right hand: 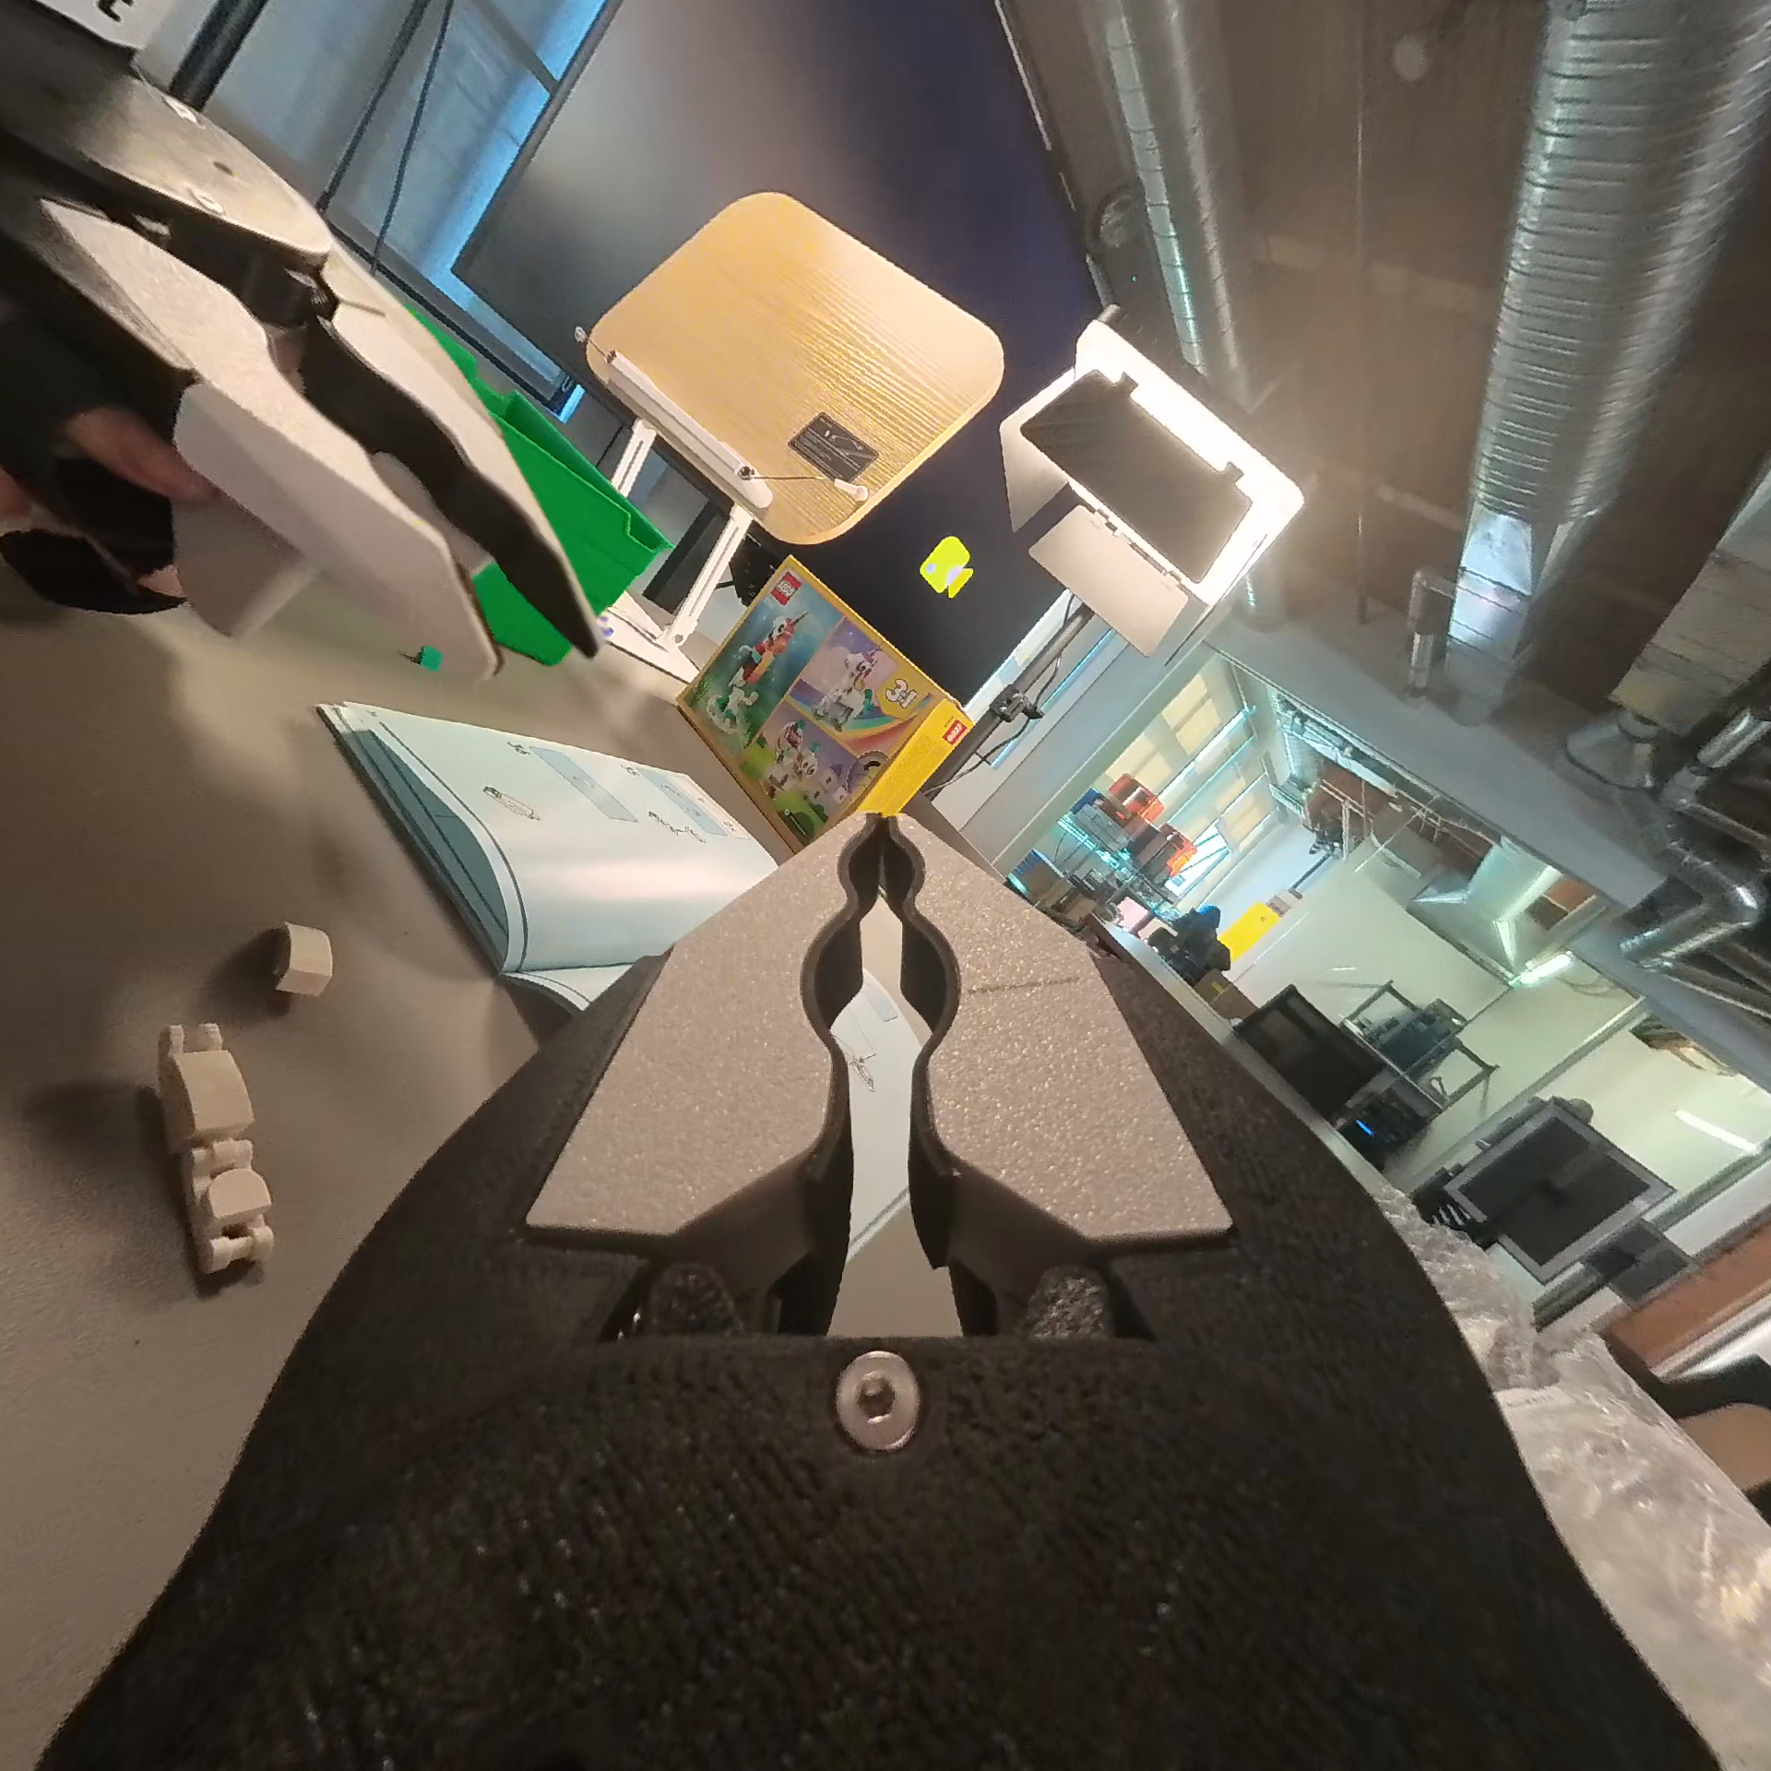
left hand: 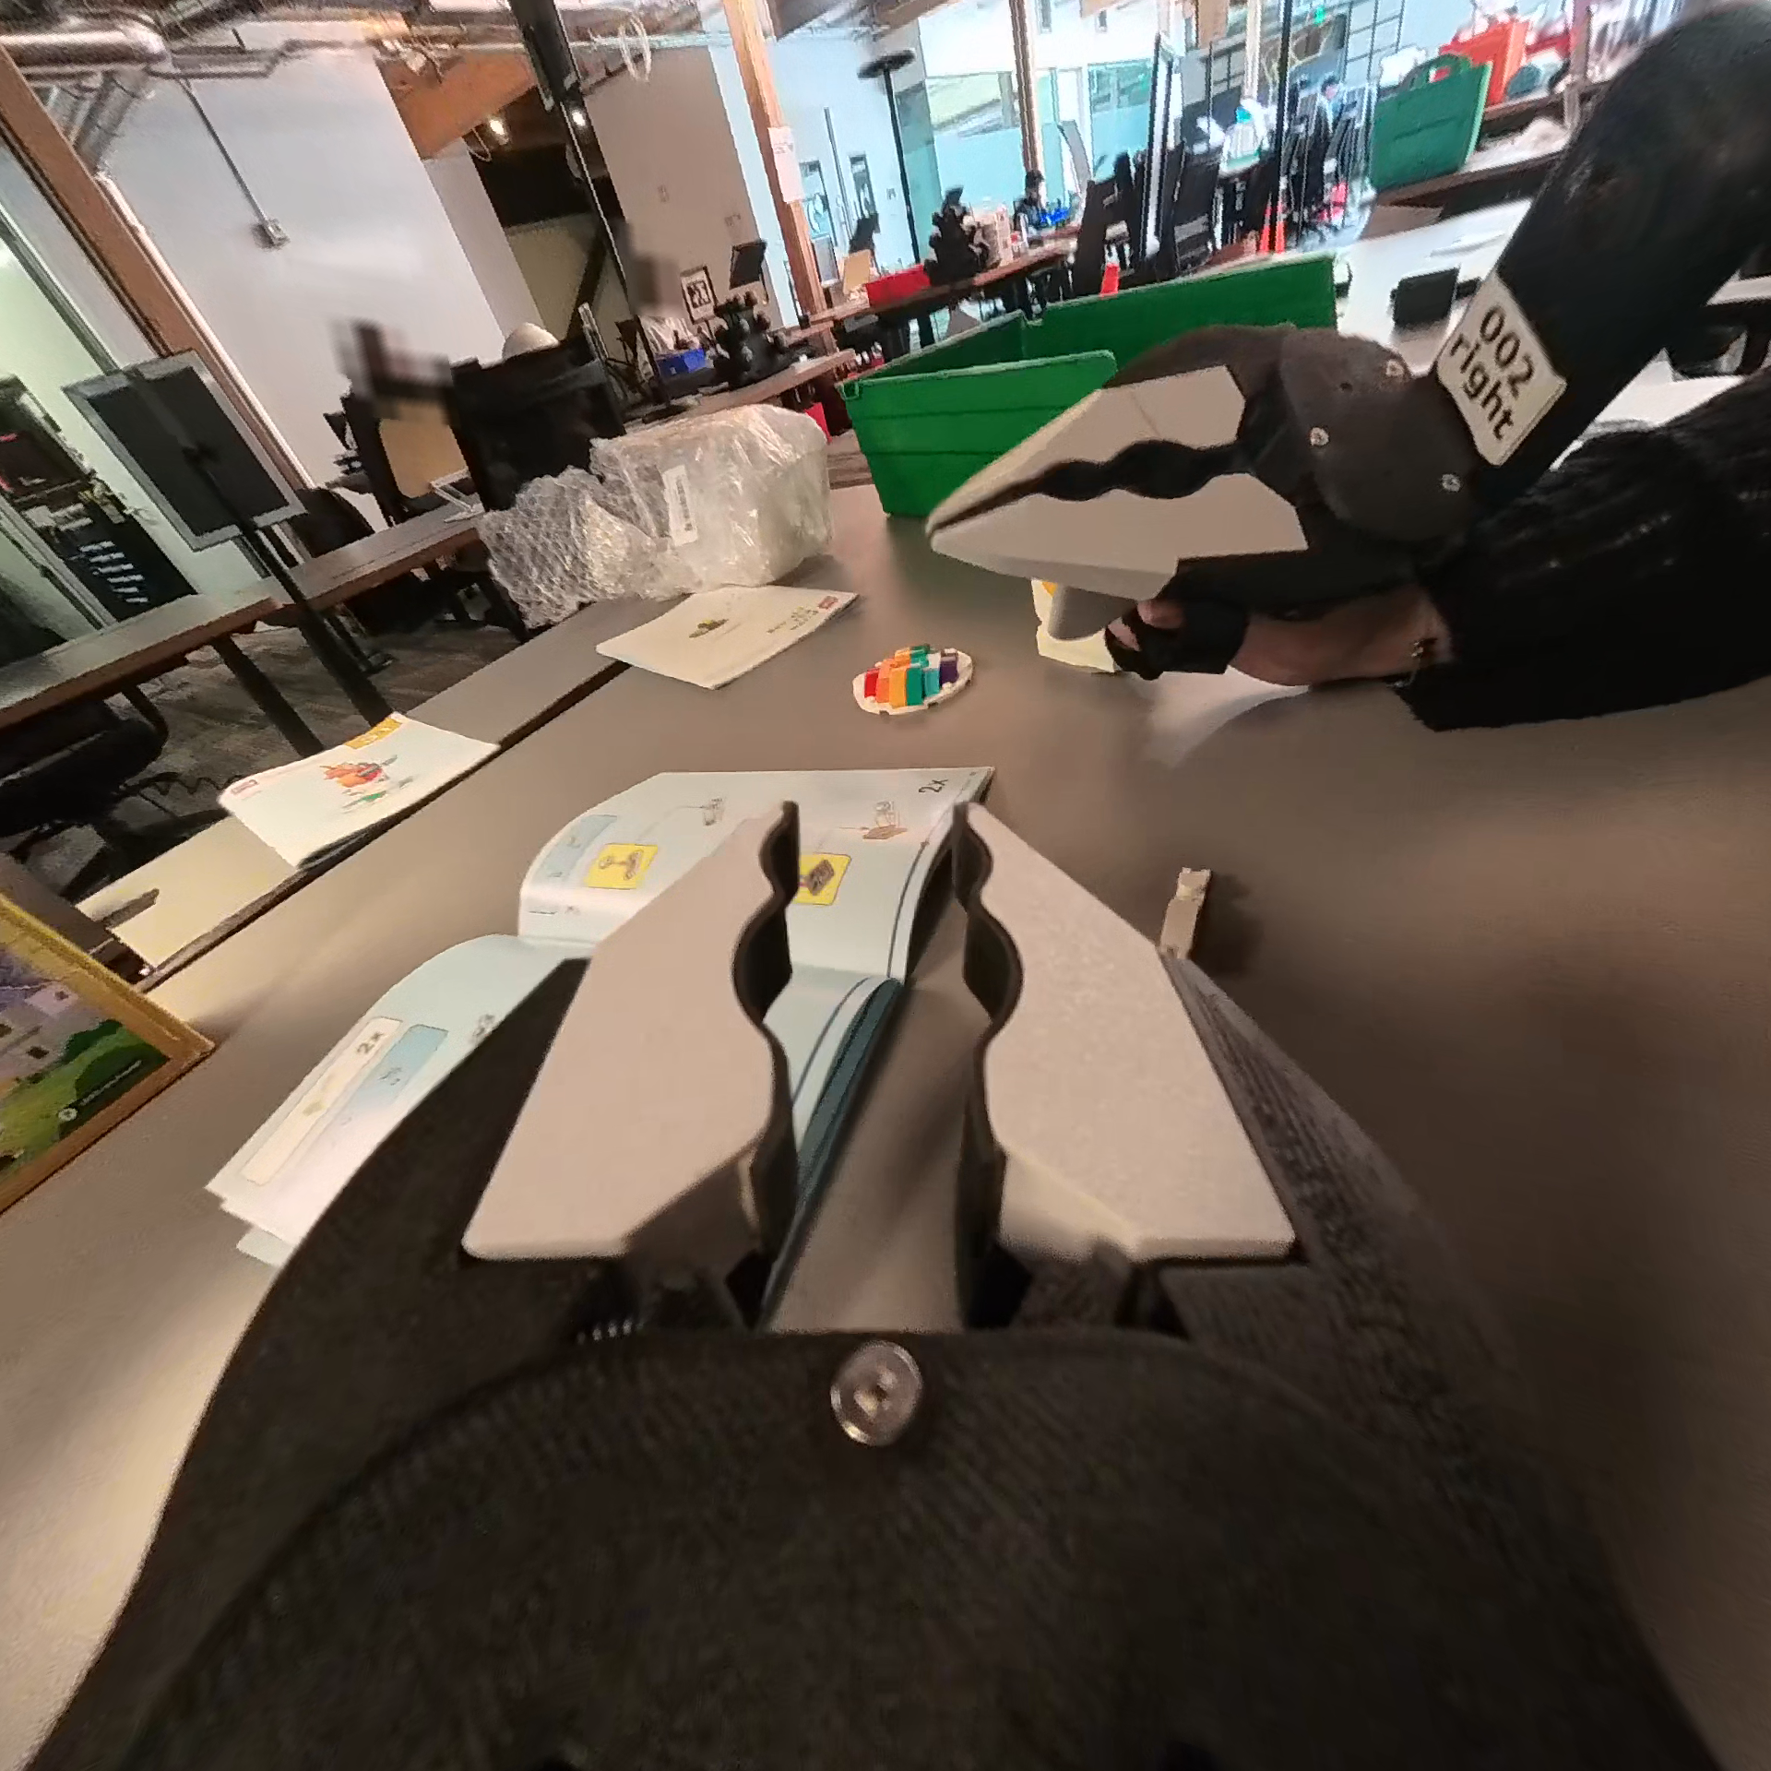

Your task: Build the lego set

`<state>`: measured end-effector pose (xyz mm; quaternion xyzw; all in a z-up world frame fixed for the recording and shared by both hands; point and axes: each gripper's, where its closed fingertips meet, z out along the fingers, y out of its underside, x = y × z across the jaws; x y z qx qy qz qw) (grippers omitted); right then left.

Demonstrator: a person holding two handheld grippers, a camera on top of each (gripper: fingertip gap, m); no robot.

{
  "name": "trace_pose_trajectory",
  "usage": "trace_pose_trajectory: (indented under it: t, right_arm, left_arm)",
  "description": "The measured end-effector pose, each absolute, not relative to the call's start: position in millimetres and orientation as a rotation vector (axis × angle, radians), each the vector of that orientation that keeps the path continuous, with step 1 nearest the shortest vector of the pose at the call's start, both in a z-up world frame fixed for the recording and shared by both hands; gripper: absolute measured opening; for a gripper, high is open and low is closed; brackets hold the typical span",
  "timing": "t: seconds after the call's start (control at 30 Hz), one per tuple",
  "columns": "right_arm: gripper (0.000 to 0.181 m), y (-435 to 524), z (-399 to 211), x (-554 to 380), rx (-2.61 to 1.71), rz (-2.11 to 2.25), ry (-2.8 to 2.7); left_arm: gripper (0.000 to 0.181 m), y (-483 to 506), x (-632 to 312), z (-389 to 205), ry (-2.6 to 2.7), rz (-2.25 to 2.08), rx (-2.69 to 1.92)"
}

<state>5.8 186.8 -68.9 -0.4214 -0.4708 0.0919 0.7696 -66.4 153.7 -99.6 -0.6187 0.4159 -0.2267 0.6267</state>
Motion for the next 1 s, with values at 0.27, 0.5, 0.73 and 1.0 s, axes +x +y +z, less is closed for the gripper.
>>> trace_pose_trajectory:
  t: [0.27, 0.5, 0.73, 1.0]
  right_arm:
    - [0.0, 181, -77, -2, -0.879, 0.164, -1.092]
    - [0.0, 191, -82, -1, -0.907, 0.108, -1.089]
    - [0.0, 203, -82, 8, -0.952, 0.024, -1.046]
    - [0.0, 194, -83, 3, -0.908, -0.088, -1.089]
  left_arm:
    - [0.029, 157, -76, -85, 0.858, -0.572, -1.386]
    - [0.029, 153, -70, -89, 0.895, -0.574, -1.399]
    - [0.027, 131, -59, -83, 0.995, -0.604, -1.359]
    - [0.03, 75, -82, -23, 0.927, -0.58, -1.28]
